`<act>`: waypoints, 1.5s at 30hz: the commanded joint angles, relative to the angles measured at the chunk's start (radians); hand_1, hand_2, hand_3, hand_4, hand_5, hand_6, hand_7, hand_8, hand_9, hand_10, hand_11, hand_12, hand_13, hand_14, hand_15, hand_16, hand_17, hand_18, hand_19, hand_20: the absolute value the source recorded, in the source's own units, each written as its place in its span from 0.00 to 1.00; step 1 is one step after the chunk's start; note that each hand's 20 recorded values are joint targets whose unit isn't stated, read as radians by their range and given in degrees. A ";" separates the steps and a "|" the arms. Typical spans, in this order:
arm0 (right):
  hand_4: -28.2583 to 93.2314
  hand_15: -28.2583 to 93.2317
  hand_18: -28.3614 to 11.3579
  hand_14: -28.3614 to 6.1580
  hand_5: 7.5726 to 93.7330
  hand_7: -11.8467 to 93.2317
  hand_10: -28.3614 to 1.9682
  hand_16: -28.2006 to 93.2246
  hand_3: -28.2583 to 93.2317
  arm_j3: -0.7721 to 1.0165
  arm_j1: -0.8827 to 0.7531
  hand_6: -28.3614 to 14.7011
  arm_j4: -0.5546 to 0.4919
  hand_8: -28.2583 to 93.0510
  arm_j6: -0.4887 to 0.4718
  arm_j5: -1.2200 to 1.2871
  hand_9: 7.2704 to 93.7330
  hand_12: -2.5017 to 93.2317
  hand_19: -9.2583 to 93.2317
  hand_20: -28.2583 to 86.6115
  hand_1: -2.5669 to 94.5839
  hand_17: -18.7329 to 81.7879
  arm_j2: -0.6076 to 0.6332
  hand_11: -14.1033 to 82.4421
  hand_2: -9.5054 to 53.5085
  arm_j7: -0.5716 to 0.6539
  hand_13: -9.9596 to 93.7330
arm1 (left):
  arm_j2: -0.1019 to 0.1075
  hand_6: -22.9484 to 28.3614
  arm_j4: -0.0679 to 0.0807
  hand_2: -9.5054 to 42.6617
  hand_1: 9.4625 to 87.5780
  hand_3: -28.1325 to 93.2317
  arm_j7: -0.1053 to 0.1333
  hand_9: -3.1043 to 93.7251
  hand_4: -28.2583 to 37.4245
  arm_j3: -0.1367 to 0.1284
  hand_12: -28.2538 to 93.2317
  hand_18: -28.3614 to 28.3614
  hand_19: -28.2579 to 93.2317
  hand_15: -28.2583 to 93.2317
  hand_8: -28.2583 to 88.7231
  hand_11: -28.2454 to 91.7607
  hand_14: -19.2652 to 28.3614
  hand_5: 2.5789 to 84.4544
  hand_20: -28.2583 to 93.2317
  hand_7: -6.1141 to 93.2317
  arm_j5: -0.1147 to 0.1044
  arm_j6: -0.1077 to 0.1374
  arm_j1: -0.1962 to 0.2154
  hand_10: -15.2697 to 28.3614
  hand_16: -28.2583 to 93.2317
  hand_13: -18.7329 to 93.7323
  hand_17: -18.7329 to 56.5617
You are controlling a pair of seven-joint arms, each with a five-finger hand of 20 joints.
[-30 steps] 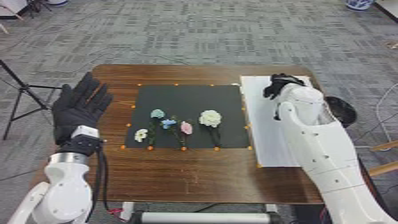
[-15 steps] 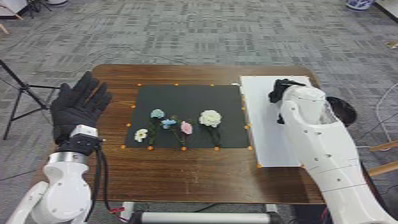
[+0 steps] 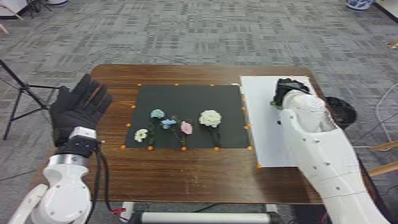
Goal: Arrange flowers
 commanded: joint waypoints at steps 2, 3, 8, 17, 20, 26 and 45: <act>0.00 0.85 0.21 0.61 0.73 0.47 0.65 0.53 0.82 0.009 -0.145 0.64 -0.195 0.25 0.085 0.099 0.80 0.63 0.92 0.57 0.63 0.61 0.072 0.53 0.04 0.001 0.80 | -0.014 0.58 -0.011 0.51 0.21 0.79 0.001 0.35 0.00 -0.015 0.28 0.74 0.52 0.42 0.15 0.39 0.70 0.45 0.29 0.20 0.002 0.003 0.027 0.66 0.19 0.39 0.17; 0.00 0.85 0.21 0.61 0.73 0.48 0.65 0.53 0.83 0.007 -0.160 0.64 -0.227 0.25 0.091 0.119 0.80 0.63 0.92 0.57 0.63 0.61 0.080 0.53 0.04 0.006 0.80 | -0.014 0.58 -0.013 0.51 0.21 0.79 0.002 0.35 0.00 -0.016 0.28 0.74 0.53 0.42 0.15 0.39 0.70 0.45 0.29 0.20 0.002 0.002 0.029 0.66 0.19 0.39 0.17; 0.00 0.85 0.20 0.61 0.73 0.48 0.64 0.53 0.84 -0.019 -0.210 0.63 -0.341 0.26 0.070 0.139 0.80 0.64 0.92 0.57 0.62 0.61 0.073 0.54 0.03 -0.006 0.80 | -0.012 0.58 -0.012 0.51 0.20 0.79 0.000 0.35 0.00 -0.023 0.28 0.74 0.53 0.42 0.15 0.39 0.70 0.45 0.29 0.20 0.005 0.003 0.029 0.66 0.19 0.39 0.17; 0.00 0.85 0.19 0.60 0.73 0.47 0.64 0.54 0.84 -0.117 -0.277 0.62 -0.422 0.27 0.059 0.106 0.80 0.63 0.93 0.57 0.62 0.61 0.026 0.54 0.03 -0.032 0.80 | -0.014 0.58 -0.009 0.51 0.21 0.79 -0.008 0.35 0.00 -0.030 0.28 0.74 0.53 0.43 0.15 0.39 0.71 0.45 0.29 0.20 0.009 0.005 0.029 0.66 0.19 0.39 0.17; 0.00 0.85 0.19 0.60 0.73 0.46 0.64 0.54 0.84 -0.135 -0.284 0.62 -0.423 0.27 0.053 0.089 0.80 0.63 0.93 0.56 0.62 0.61 0.007 0.53 0.03 -0.043 0.80 | -0.018 0.58 -0.007 0.51 0.20 0.79 -0.007 0.35 0.00 -0.020 0.28 0.74 0.53 0.43 0.15 0.39 0.71 0.45 0.29 0.20 -0.009 0.014 0.018 0.66 0.20 0.39 0.17; 0.01 0.84 0.19 0.61 0.74 0.46 0.63 0.54 0.84 -0.160 -0.307 0.62 -0.439 0.27 0.055 0.057 0.80 0.63 0.93 0.56 0.63 0.61 -0.003 0.53 0.03 -0.061 0.81 | -0.013 0.58 -0.004 0.51 0.21 0.79 -0.015 0.35 0.00 -0.012 0.28 0.74 0.53 0.43 0.15 0.39 0.70 0.45 0.30 0.20 0.005 0.009 0.013 0.66 0.20 0.39 0.17; 0.03 0.83 0.17 0.57 0.72 0.32 0.55 0.53 0.81 -0.158 -0.345 0.60 -0.508 0.23 0.033 0.076 0.76 0.55 0.92 0.54 0.53 0.59 -0.002 0.56 0.00 -0.033 0.79 | -0.017 0.58 -0.001 0.50 0.21 0.79 -0.029 0.36 0.00 -0.025 0.29 0.75 0.53 0.45 0.15 0.39 0.72 0.45 0.30 0.20 0.013 -0.003 0.021 0.66 0.19 0.41 0.17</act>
